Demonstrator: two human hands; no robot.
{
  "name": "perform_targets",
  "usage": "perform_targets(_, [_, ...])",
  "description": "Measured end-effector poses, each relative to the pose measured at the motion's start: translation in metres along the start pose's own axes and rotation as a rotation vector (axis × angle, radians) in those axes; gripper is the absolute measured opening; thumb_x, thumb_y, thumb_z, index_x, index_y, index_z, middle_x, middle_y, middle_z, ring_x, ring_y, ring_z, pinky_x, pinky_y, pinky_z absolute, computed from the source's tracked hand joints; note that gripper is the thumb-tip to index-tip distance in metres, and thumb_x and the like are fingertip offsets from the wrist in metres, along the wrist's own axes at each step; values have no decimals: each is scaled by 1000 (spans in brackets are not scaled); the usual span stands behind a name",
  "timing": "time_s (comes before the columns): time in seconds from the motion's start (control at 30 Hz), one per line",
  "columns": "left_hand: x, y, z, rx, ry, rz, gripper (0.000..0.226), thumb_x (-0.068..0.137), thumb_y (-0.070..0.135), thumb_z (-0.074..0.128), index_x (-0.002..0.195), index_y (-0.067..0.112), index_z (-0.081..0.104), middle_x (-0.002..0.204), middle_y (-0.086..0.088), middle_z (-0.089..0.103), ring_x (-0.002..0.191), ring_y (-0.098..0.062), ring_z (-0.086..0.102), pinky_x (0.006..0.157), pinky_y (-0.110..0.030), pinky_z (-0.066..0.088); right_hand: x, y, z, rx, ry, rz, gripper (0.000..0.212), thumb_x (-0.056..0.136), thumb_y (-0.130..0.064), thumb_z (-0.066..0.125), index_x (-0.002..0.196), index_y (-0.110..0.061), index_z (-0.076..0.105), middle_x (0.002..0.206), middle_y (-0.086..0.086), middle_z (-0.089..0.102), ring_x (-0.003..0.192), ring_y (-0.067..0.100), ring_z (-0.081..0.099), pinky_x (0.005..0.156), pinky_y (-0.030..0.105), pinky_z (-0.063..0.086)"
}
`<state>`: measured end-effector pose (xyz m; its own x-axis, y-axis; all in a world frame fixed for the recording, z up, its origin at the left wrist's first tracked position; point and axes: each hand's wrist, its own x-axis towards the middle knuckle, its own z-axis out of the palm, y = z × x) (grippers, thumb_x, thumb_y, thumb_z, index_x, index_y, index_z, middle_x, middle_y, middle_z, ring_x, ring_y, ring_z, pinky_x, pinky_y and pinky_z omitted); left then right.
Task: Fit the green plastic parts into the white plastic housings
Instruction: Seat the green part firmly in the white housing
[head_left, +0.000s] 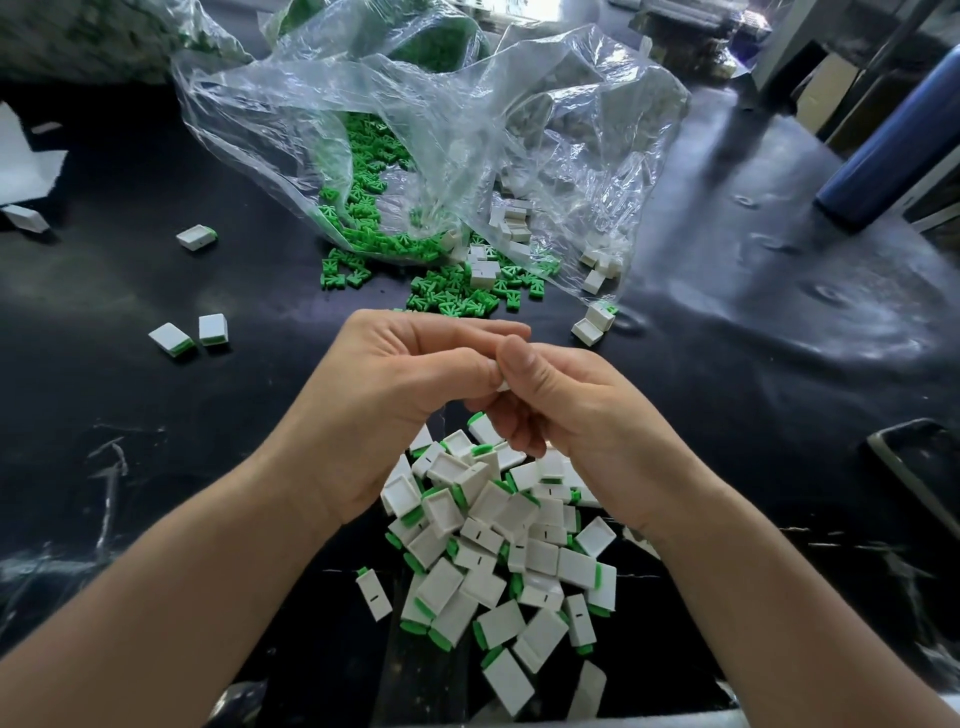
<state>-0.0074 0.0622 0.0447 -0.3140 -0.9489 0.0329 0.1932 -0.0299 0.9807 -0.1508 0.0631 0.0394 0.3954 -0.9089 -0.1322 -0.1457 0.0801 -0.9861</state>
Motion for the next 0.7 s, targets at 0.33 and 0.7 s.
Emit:
perform_targets(0.33, [1,-5,3,-11,62,-39,17,62,2,57,66,3,73,89,-12,72,66,-31,65,60,-31,56,-1,4,4,-42,72,-33,39,77,-47,41,74,-14,61,57,-11,47,53,1,42,54,12,35])
perform_targets(0.7, [0,-7,6,0,104,-42,20,59,3,55,62,8,74,88,-6,73,73,-22,68,63,-24,54,-1,7,3,-79,92,-28,37,78,-48,41,71,-17,61,52,-14,49,53,1,42,55,13,35])
